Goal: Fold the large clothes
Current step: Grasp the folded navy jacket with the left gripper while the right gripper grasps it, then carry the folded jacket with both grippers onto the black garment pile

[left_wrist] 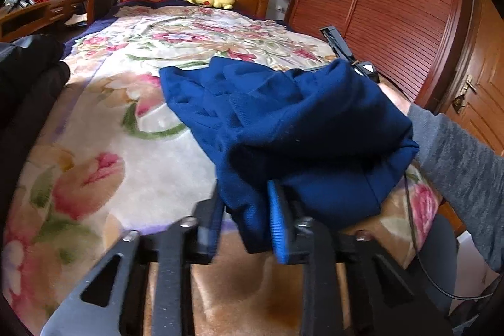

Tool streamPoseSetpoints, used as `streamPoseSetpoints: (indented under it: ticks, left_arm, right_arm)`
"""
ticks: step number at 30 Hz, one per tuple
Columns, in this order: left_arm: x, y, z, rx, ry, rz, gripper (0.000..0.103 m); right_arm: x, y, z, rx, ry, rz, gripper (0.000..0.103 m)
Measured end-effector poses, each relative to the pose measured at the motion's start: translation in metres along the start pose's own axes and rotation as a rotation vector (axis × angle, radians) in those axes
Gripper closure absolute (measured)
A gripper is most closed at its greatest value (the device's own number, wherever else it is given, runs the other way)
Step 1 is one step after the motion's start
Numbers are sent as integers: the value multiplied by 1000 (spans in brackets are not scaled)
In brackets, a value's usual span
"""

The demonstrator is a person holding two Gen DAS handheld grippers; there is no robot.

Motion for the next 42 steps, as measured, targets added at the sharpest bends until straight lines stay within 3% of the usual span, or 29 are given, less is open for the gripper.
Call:
streamPoseSetpoints:
  ticks: [4, 6, 15, 25, 35, 42]
  left_arm:
    - [3, -3, -5, 14, 2, 0, 90]
    - [4, -5, -10, 28, 3, -1, 92]
    - [5, -22, -38, 128, -66, 23, 95]
    - [-30, -48, -99, 261, -152, 39, 95]
    - [-111, -88, -202, 389, -350, 76, 95]
    - [-201, -84, -267, 420, -540, 23, 95]
  right_arm:
    - [-2, -2, -16, 52, 10, -19, 82]
    - [-12, -5, -30, 101, 30, -57, 85]
    - [-81, -7, -84, 266, 142, -231, 87]
    - [-144, -11, -117, 342, 142, -335, 88]
    - [-284, -47, -139, 428, 88, -495, 88]
    - [-392, -59, -101, 430, -25, -554, 88]
Point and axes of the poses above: each gripper's, at about its wrist camera, not at the fingertips, and z roughly the way its jaws point, x to its right, y to its underside, the point moved 6 cm from there along z, roughly the way its jaws point, and after that the axes turned 3 degrees about z, right-handed, at the moved point
